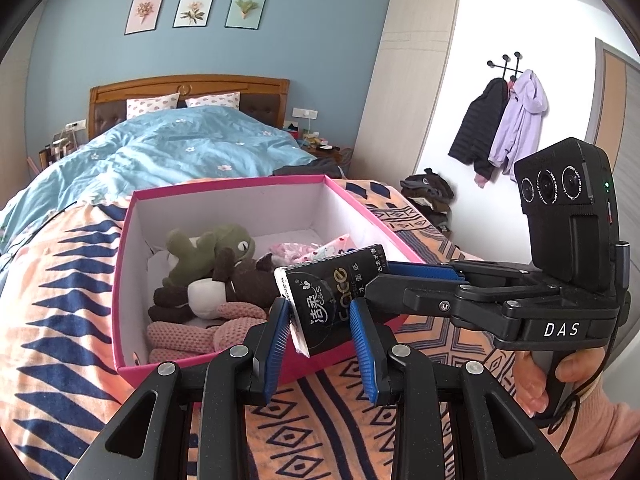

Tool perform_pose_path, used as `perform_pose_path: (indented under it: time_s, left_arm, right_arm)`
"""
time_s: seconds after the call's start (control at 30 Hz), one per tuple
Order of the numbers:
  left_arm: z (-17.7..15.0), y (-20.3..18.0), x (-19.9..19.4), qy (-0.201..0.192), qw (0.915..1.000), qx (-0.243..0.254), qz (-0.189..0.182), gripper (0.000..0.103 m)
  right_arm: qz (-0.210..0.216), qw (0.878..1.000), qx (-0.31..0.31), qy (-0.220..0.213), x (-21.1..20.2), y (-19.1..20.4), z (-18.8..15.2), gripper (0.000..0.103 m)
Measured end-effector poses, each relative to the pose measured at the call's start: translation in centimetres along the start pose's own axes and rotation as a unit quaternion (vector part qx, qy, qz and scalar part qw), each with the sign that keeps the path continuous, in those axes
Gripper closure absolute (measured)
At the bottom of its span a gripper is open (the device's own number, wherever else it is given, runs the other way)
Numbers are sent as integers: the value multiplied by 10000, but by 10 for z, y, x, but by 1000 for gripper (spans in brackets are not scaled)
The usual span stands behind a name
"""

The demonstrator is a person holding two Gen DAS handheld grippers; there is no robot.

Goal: Organize objects
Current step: 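Lower the black tissue pack into the box with both grippers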

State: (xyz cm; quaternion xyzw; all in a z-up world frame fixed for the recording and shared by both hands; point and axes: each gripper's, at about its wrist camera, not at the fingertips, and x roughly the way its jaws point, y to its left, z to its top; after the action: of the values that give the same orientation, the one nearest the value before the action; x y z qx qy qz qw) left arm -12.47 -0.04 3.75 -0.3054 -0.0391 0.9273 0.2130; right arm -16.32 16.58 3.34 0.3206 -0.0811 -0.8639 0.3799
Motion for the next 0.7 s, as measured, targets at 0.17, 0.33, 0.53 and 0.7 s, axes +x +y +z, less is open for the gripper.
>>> perform_pose_path:
  time_s: [0.17, 0.33, 0.53, 0.7]
  left_arm:
    - [1, 2, 1, 2, 10000, 7, 23, 73]
    - [2, 3, 3, 7, 10000, 17, 38, 73]
    - [4, 7, 6, 28, 10000, 10, 64, 73]
    - [4, 9, 9, 41, 10000, 6, 87, 73]
  right_arm:
    - [15, 10000, 22, -7, 2, -1, 2, 68]
    - [9, 10000, 25, -8, 2, -1, 3, 68]
    - [6, 10000, 32, 1, 4, -2, 5, 68]
    - [1, 10000, 47, 18, 7, -3, 9, 68]
